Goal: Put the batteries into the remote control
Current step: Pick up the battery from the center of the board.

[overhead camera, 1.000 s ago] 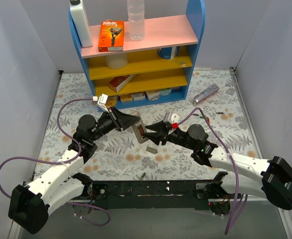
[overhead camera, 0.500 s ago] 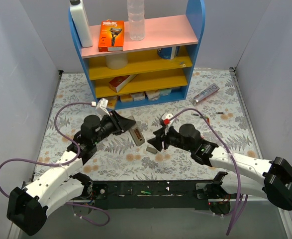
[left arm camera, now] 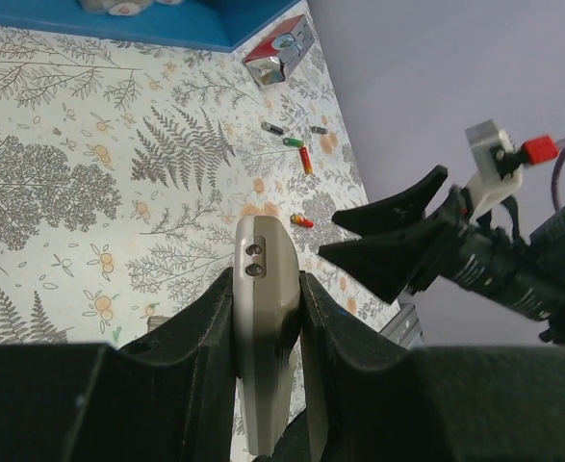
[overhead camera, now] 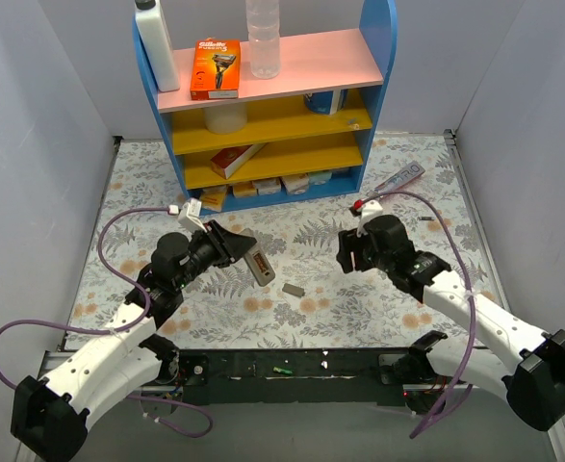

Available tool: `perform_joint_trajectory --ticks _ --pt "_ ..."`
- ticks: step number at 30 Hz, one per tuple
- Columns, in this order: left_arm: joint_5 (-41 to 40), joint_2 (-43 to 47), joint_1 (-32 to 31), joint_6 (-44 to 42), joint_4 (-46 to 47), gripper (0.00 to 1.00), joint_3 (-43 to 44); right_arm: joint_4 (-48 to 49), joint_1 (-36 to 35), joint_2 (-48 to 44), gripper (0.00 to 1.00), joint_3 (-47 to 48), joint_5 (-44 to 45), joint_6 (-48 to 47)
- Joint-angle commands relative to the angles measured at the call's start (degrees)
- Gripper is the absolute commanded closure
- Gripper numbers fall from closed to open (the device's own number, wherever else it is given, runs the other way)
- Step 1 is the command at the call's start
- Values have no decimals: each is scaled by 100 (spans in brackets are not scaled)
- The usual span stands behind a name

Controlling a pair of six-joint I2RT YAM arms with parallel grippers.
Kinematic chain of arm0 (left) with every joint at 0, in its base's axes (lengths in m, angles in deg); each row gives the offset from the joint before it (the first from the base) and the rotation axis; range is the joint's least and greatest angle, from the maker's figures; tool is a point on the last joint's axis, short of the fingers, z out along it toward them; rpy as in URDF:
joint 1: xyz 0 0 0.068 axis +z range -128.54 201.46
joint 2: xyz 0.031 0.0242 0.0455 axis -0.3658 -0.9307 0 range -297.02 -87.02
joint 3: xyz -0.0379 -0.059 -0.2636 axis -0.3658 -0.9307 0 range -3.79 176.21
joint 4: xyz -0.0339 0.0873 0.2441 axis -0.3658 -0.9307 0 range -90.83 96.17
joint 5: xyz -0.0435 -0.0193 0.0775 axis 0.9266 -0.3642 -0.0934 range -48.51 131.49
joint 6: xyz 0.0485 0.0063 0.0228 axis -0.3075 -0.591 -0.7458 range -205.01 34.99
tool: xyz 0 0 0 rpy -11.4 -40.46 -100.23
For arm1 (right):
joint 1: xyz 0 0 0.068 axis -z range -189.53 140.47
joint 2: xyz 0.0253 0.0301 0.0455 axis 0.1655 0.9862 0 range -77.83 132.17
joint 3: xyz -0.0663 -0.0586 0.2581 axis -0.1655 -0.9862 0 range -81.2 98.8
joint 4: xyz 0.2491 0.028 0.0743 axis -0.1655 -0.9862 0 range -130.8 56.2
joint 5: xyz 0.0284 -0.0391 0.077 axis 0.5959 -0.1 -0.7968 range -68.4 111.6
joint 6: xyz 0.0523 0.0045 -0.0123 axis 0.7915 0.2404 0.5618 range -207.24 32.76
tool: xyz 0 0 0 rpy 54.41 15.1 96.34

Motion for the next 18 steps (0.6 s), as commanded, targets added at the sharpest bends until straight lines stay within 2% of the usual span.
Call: perform_joint_trajectory --ticks 1,8,18 --pt "103 118 14 -219 144 100 -54 -1300 744 333 30 772 297 80" --pt "437 171 14 -386 425 100 -177 -2101 2097 1230 32 1283 -89 88" --pt "841 408 14 -430 820 100 -555 -1987 3030 2354 37 1810 -81 88"
